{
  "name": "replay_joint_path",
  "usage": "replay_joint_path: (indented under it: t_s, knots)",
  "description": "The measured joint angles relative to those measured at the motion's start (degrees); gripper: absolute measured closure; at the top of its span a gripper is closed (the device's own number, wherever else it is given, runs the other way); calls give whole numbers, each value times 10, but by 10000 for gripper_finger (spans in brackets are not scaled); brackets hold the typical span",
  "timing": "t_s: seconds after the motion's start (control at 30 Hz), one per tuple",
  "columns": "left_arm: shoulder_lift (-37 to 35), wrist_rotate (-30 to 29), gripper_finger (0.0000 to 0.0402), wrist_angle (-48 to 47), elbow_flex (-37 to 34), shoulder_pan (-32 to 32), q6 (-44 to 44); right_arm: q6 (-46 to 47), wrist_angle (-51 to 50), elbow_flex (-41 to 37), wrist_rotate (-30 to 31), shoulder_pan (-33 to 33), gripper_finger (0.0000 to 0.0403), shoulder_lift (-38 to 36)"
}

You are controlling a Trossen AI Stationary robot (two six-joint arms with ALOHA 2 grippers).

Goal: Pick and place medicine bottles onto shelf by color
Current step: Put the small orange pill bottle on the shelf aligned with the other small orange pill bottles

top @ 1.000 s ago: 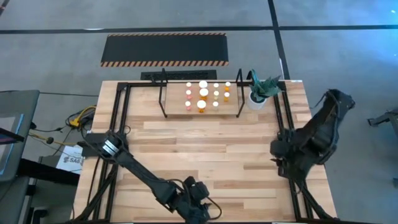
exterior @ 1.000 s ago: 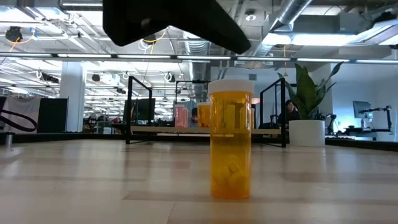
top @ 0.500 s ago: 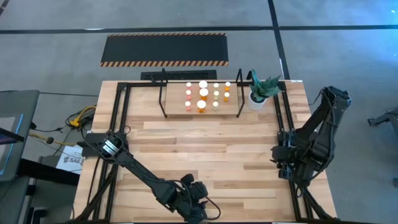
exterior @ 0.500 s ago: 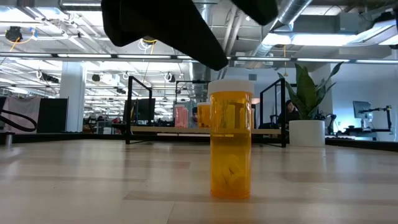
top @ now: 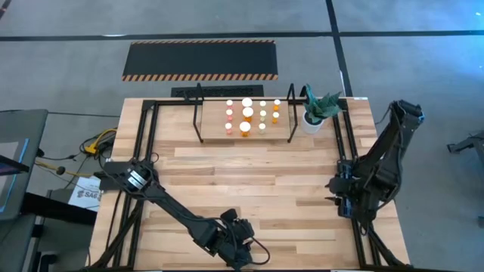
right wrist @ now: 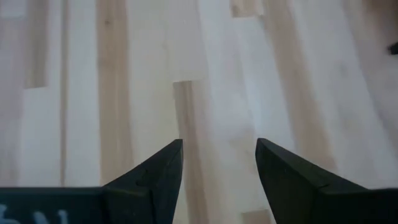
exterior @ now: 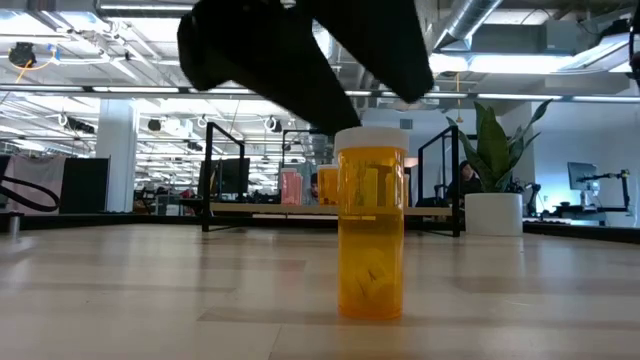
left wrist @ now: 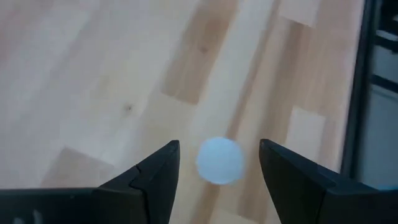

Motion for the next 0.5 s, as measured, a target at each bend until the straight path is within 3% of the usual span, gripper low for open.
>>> replay_joint_path:
  t_s: [0.17,0.5]
  knots:
    - [26,42,196,25,0,3,-11,-37,81,-48,0,0,189,-45]
    - [36,4,196,14,0,6,-50,-70,220,-146,-3,0,233,-134]
